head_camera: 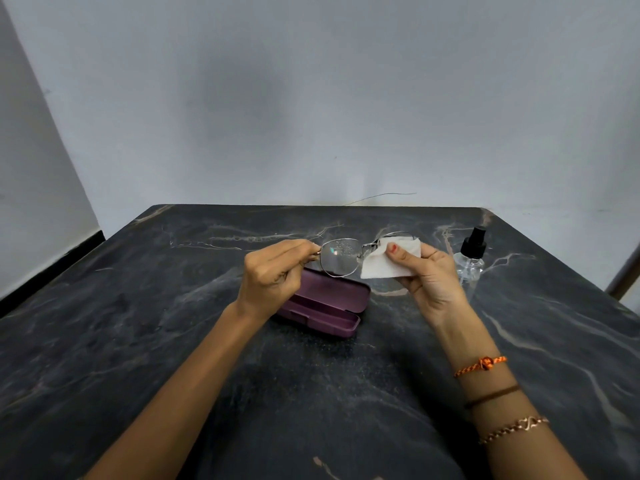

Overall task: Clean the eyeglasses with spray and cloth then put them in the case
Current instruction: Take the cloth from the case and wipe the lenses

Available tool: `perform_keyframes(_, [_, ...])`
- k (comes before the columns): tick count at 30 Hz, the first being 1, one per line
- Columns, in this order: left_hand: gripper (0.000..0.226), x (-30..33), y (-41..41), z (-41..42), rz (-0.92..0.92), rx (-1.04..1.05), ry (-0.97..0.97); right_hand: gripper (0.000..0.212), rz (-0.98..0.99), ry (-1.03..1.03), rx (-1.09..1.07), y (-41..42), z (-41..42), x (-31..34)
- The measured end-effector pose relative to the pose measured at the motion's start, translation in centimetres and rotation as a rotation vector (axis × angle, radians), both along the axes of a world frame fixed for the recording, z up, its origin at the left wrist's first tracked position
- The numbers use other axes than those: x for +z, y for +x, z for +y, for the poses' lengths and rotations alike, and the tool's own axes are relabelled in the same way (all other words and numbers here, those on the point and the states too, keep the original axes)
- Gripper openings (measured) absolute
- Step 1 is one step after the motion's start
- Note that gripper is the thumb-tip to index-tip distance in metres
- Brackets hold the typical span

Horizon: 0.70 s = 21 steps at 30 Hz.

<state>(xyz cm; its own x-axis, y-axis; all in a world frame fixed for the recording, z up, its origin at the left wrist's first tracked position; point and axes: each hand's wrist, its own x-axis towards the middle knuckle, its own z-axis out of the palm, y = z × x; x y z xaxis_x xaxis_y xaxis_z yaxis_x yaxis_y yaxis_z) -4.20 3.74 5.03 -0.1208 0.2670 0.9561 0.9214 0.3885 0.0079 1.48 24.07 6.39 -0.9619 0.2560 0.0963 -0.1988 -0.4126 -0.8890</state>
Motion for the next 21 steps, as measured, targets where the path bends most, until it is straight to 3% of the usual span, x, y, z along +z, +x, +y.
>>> perform_keyframes(4, [0.026,0.0,0.1,-0.1,-0.017,-0.004,-0.008,0.009,-0.097,-0.023,-0.017,0.1,0.6,0.0])
perform_keyframes(8, [0.025,-0.1,0.4,0.1,0.001,-0.043,-0.076,0.013,-0.075,-0.366,0.022,-0.1,0.6,0.0])
perform_keyframes(12, [0.041,-0.1,0.5,0.2,0.018,-0.074,-0.106,0.011,0.015,-0.606,0.056,-0.1,-0.4,0.0])
perform_keyframes(21, [0.022,-0.3,1.0,0.7,-0.001,-0.068,-0.193,0.010,0.099,-0.691,0.053,-0.1,-1.6,-0.1])
